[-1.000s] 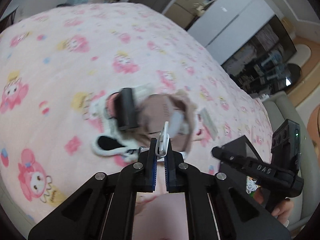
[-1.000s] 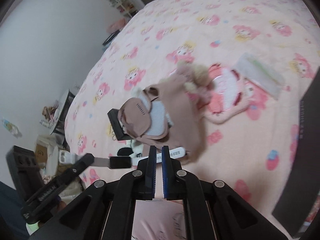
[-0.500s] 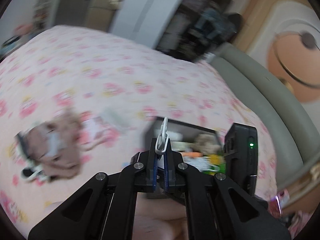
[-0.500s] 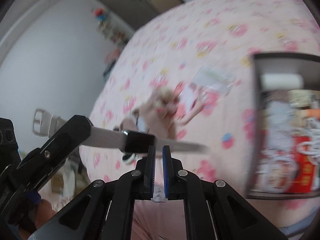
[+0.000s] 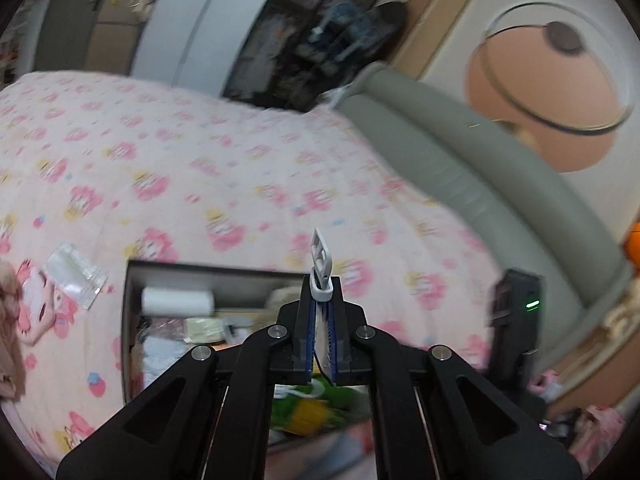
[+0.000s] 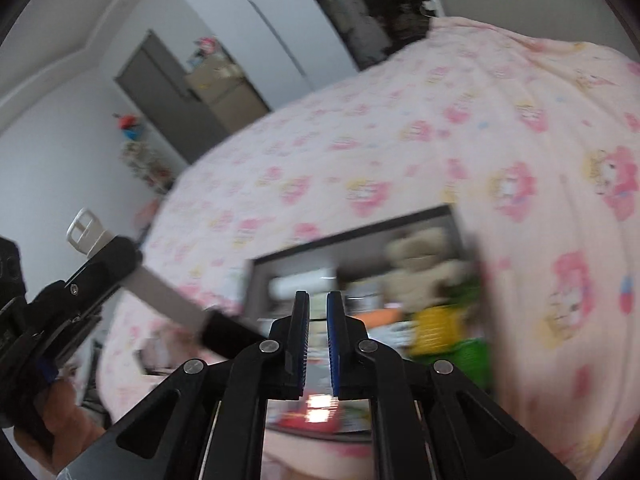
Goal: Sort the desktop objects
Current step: 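Carry the white smartwatch into the black box and open the left gripper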
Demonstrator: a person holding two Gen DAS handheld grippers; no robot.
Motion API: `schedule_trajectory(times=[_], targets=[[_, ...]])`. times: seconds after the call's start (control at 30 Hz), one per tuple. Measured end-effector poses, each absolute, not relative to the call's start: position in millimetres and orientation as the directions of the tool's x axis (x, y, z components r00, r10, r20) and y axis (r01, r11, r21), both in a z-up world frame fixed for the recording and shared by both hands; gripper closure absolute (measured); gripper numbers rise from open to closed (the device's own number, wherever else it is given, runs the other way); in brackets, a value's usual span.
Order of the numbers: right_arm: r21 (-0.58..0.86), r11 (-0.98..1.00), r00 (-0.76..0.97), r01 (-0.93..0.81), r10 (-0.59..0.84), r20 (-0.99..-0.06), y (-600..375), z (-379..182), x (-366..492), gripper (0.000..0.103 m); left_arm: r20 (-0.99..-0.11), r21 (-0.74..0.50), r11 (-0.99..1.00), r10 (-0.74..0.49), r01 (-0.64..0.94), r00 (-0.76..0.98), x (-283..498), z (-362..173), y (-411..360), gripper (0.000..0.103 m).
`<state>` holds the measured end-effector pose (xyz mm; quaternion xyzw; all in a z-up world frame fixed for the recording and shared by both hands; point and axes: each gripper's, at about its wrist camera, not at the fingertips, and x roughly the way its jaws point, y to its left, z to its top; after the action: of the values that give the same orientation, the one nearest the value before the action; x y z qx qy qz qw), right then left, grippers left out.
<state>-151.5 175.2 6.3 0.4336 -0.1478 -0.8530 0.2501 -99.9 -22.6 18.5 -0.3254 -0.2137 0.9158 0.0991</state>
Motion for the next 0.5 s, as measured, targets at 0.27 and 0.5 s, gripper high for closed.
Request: schedule_trajectory(times=[0.27, 0.5], targets=[[0.524, -0.832, -0.307, 0.183, -0.555, -0.773, 174, -80, -188, 0.096, -0.824, -0.273, -0.949, 0.145, 0.159, -0.548, -120, -95, -56, 0.099], [0.433, -0.874, -0.297, 0.219, -0.483, -0.824, 160, -85, -181, 0.09, -0.831, -0.178, -0.966, 0.046, 0.186, -0.555, -111, -80, -70, 0.061]])
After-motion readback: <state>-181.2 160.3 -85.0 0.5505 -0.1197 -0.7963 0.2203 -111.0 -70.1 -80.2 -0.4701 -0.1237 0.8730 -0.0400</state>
